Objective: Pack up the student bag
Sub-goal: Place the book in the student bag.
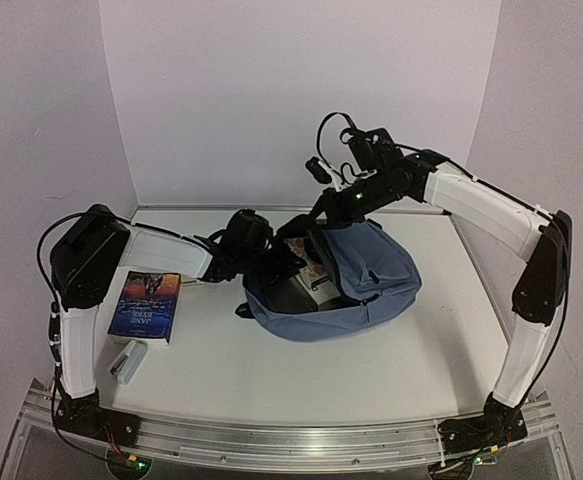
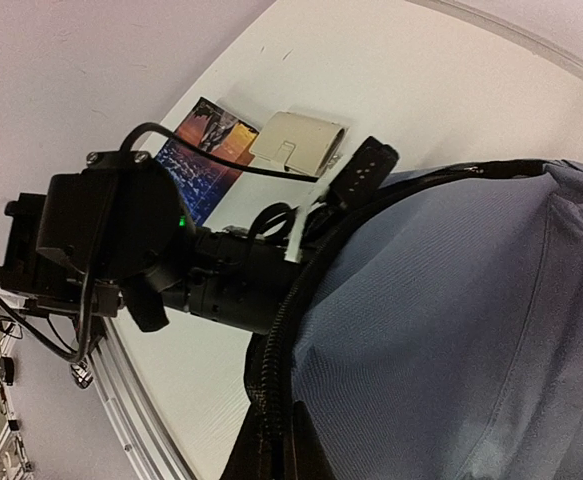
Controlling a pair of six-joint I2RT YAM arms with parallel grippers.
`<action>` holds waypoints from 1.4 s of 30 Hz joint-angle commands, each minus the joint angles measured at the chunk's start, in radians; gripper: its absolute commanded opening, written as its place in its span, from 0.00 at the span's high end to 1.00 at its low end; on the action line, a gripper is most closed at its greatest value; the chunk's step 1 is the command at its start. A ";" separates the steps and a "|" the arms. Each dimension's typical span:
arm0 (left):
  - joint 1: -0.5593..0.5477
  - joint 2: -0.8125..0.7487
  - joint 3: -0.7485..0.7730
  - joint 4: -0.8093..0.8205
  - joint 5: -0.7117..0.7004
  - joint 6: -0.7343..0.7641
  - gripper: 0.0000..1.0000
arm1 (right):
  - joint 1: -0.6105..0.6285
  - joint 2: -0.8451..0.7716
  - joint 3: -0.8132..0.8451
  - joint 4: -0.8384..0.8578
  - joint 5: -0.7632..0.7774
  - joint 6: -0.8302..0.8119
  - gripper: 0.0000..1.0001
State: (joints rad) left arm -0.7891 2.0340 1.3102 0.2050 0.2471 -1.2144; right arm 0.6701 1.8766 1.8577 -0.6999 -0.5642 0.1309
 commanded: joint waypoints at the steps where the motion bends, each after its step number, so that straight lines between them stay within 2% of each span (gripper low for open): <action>1: -0.004 0.048 0.139 0.021 0.040 0.078 0.91 | 0.009 -0.079 -0.007 0.040 -0.043 0.015 1.00; 3: -0.004 0.029 0.128 0.008 0.033 0.107 0.81 | 0.008 -0.084 -0.014 0.040 -0.040 0.015 1.00; 6: -0.004 -0.054 0.052 -0.002 -0.013 0.139 0.57 | 0.008 -0.094 -0.023 0.040 -0.031 0.015 1.00; 8: -0.004 -0.118 0.000 -0.033 -0.061 0.159 0.47 | 0.008 -0.099 -0.029 0.039 -0.029 0.015 1.00; 11: -0.004 -0.195 -0.056 -0.067 -0.119 0.197 0.40 | 0.007 -0.112 -0.042 0.039 -0.026 0.014 1.00; 16: 0.013 -0.234 -0.058 -0.108 -0.156 0.243 0.42 | 0.006 -0.129 -0.073 0.040 -0.028 0.006 1.00; 22: 0.058 -0.277 -0.083 -0.097 -0.145 0.320 0.54 | 0.003 -0.168 -0.114 0.035 -0.022 -0.013 1.00; 25: 0.074 -0.341 -0.137 -0.074 -0.123 0.402 0.54 | -0.011 -0.216 -0.189 0.025 -0.024 -0.049 1.00; 28: 0.085 -0.374 -0.140 -0.125 -0.103 0.471 0.50 | -0.014 -0.271 -0.294 0.015 -0.019 -0.117 1.00; 33: 0.085 -0.292 -0.019 -0.249 -0.026 0.541 0.49 | -0.013 -0.300 -0.469 0.015 -0.002 -0.223 1.00; 42: 0.084 -0.142 0.128 -0.323 0.065 0.540 0.67 | 0.000 -0.243 -0.572 0.015 -0.014 -0.280 1.00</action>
State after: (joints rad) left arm -0.7040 1.8542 1.3769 -0.0610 0.2648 -0.7011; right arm 0.6604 1.6119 1.3088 -0.6731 -0.5739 -0.1038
